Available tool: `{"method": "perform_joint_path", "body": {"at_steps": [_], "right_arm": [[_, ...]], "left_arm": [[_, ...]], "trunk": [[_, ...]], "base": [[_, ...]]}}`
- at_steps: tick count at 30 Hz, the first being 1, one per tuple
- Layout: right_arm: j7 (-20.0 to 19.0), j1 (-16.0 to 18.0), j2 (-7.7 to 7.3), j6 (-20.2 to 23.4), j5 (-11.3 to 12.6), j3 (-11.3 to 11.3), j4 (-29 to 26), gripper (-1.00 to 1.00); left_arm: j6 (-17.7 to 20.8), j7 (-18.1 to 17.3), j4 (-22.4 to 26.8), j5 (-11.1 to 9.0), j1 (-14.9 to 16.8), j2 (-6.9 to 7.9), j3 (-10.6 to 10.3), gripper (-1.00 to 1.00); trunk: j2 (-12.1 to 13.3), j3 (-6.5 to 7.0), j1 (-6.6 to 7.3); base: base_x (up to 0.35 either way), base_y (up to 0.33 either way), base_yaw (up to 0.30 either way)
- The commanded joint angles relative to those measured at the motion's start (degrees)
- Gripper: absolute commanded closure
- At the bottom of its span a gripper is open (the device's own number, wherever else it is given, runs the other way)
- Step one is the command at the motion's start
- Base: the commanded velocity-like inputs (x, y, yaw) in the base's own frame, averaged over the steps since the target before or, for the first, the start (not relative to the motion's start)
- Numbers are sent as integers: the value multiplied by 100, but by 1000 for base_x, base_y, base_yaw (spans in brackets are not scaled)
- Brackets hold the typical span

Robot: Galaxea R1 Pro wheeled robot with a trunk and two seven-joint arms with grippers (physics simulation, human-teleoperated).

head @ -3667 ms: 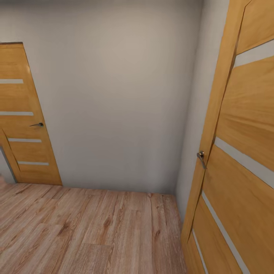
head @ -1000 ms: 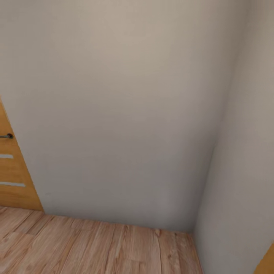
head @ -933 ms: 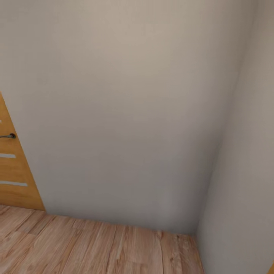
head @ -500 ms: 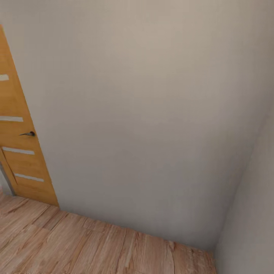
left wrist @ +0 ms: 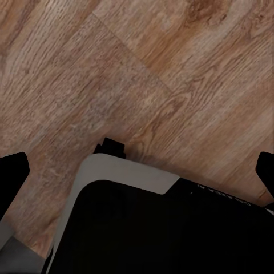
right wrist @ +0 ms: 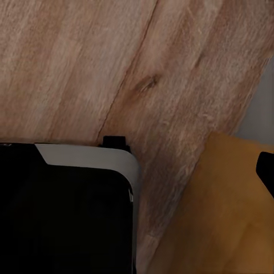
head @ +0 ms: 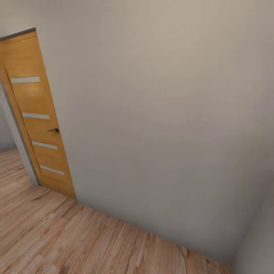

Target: Move the two storage containers from the living room to the garage. In the garage, place one container on the floor and stack the other container on top of it (either order is fine).

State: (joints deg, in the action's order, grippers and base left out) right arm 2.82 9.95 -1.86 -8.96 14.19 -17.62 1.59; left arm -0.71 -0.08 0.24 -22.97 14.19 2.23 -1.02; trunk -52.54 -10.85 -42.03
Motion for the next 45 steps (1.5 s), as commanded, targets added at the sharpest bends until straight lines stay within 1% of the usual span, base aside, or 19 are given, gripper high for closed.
{"method": "perform_joint_path", "body": {"at_steps": [1,11,23,35,45], "right_arm": [[3,7,5,-28,48,-49,17,-100],[8,7,34,-18,40,-49,17,-100],[17,7,85,-1,40,-63,17,-100],[17,7,66,-6,40,-51,17,-100],[15,7,7,-18,34,-66,17,-100]], "left_arm": [[-8,-1,-1,-33,5,-1,-12,-100],[-7,-1,29,15,5,2,-43,-100],[-6,-1,29,20,5,-3,-42,-100],[-3,-1,24,8,5,-17,-18,-100],[1,-3,19,10,5,-16,-24,-100]], "trunk": [[-6,-8,-1],[-6,-8,-1],[-6,-8,-1],[-6,-8,-1],[-6,-8,-1]], "base": [[0,0,275],[0,0,275],[0,0,275],[0,0,275],[1,0,275]]}}
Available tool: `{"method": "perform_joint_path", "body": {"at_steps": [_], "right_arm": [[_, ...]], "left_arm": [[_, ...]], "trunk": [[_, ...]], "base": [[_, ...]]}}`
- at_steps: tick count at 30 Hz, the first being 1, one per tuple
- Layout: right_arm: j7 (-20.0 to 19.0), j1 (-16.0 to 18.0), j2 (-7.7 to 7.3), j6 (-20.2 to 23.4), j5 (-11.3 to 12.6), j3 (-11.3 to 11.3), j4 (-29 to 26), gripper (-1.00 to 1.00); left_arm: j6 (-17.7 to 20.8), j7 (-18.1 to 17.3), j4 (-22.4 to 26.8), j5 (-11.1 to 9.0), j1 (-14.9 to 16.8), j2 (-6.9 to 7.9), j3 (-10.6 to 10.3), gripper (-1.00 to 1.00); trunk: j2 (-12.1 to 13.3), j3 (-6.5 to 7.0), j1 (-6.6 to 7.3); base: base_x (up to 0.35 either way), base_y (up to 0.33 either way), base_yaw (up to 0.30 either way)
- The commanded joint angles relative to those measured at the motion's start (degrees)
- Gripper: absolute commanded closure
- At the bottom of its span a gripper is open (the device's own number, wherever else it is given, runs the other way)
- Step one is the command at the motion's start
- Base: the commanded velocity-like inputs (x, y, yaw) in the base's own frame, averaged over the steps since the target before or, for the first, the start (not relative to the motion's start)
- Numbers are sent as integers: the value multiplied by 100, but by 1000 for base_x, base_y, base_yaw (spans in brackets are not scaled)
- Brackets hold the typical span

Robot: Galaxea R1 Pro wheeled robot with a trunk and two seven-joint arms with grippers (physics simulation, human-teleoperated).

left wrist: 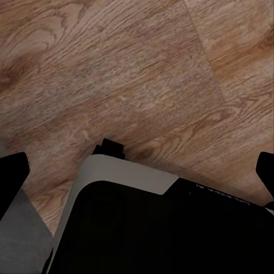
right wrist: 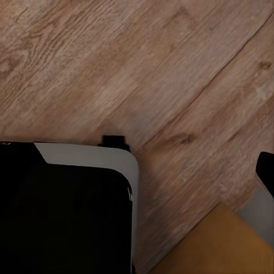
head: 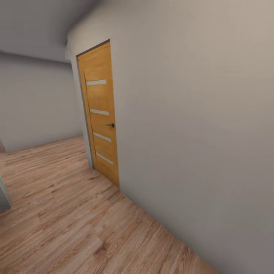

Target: Move the two storage containers from the living room to the garage. In the garage, place one container on the floor and stack the other container on top of it (either order is fine).

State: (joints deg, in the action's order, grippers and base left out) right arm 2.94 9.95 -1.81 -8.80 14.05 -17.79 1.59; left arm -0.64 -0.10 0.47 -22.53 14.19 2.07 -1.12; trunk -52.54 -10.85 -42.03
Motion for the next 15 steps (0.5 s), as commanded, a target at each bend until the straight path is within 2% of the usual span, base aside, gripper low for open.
{"method": "perform_joint_path", "body": {"at_steps": [1,5,15], "right_arm": [[4,7,-8,-38,47,-52,17,-100],[3,7,-15,-42,46,-57,17,-100],[5,7,-14,-47,46,-58,17,-100]], "left_arm": [[-7,0,-6,-46,5,8,-13,-100],[-7,1,-10,-61,5,18,-17,-100],[-7,1,-11,-67,5,21,-13,-100]], "trunk": [[-6,-8,-1],[-6,-8,-1],[-6,-8,-1]], "base": [[118,0,275],[230,0,275],[312,0,268]]}}
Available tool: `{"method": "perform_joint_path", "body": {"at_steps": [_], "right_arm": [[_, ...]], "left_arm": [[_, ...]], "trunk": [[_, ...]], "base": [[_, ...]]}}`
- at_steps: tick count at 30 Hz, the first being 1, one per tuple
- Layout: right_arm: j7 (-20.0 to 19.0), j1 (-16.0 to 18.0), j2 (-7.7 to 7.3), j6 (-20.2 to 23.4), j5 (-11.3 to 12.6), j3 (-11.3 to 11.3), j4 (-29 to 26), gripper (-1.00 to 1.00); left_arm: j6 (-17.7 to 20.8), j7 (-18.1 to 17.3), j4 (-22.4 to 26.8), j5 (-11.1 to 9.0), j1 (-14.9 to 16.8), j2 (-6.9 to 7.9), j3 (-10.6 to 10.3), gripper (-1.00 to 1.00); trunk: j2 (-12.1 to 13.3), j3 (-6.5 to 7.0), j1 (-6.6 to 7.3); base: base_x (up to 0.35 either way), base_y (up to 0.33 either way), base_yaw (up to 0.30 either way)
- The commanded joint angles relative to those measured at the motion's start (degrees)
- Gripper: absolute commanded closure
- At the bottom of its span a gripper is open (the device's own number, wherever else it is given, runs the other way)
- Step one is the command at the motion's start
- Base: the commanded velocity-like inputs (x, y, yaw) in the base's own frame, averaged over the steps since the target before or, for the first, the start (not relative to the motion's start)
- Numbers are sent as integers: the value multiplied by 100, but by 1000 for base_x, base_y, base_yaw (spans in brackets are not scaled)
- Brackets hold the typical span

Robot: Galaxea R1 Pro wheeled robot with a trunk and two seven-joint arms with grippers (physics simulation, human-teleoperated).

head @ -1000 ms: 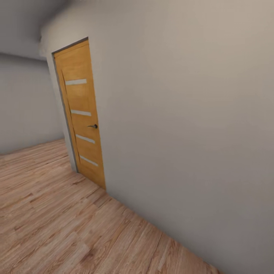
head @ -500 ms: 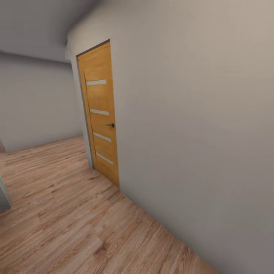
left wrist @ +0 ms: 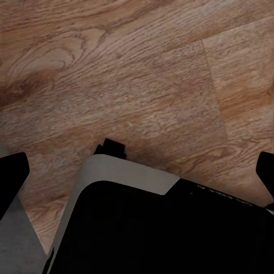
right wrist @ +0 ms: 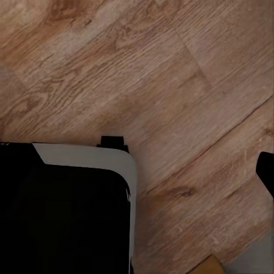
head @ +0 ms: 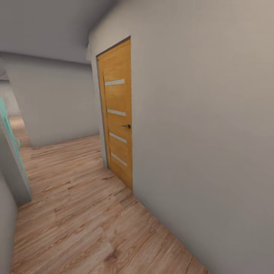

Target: Move the two storage containers from the living room to the garage. In the garage, place one container on the floor and stack the other container on top of it (either order is fine).

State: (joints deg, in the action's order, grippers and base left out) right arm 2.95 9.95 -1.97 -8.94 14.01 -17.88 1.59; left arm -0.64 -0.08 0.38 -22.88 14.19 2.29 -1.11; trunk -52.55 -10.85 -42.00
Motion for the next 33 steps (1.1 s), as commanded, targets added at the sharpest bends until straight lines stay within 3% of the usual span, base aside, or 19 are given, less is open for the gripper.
{"method": "perform_joint_path", "body": {"at_steps": [1,18,33], "right_arm": [[2,7,-1,-35,49,-49,17,-100],[1,7,-6,-29,49,-49,17,-100],[4,7,4,-50,-21,-40,25,-100]], "left_arm": [[-7,-1,-3,-32,5,0,-14,-100],[-7,-1,-3,-32,5,0,-12,-100],[2,-1,-3,-32,5,0,-12,-100]], "trunk": [[-5,-8,-4],[-5,-8,-4],[-5,-8,-4]], "base": [[319,0,265],[319,-6,265],[320,-128,264]]}}
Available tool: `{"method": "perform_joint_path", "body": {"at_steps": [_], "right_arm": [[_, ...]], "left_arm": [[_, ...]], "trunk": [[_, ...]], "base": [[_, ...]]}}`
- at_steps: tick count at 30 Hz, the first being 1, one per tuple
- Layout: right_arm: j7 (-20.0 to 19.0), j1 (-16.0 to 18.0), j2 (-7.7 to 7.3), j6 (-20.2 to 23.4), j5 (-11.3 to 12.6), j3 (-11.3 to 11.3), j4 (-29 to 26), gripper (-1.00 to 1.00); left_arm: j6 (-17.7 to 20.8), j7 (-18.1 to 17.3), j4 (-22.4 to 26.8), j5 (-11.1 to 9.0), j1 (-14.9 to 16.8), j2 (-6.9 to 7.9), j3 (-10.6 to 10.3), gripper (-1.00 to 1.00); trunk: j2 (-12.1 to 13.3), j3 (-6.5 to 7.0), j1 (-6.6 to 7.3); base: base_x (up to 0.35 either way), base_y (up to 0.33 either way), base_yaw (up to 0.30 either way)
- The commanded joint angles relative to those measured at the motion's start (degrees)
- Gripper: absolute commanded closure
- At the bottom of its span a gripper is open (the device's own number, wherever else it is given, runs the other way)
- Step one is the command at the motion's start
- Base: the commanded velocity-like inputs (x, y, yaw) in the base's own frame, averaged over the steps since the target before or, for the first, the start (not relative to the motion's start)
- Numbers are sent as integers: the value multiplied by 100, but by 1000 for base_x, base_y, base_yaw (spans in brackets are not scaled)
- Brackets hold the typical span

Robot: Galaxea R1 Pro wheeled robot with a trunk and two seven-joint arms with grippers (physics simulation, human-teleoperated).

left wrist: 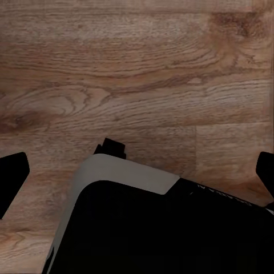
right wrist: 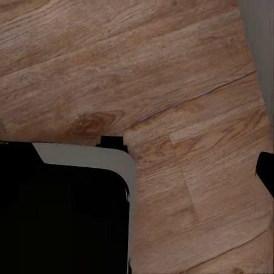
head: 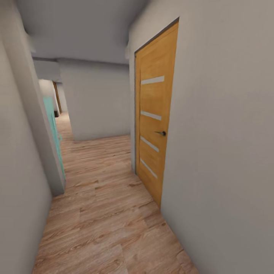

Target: Move the two storage containers from the living room to the garage. In the garage, place one container on the floor and stack the other container on top of it (either order is fine).

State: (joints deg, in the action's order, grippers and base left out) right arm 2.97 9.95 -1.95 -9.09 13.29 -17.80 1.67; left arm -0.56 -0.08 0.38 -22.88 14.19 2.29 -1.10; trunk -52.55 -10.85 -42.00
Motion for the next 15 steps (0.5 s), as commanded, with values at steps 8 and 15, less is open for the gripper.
{"method": "perform_joint_path", "body": {"at_steps": [8,15], "right_arm": [[2,7,2,-40,51,-49,18,-100],[2,7,0,-40,51,-49,18,-100]], "left_arm": [[-6,-1,-3,-32,5,0,-13,-100],[-6,-1,-4,-40,5,0,-13,-100]], "trunk": [[-5,-8,-4],[-5,-8,-4]], "base": [[320,-139,260],[320,-135,260]]}}
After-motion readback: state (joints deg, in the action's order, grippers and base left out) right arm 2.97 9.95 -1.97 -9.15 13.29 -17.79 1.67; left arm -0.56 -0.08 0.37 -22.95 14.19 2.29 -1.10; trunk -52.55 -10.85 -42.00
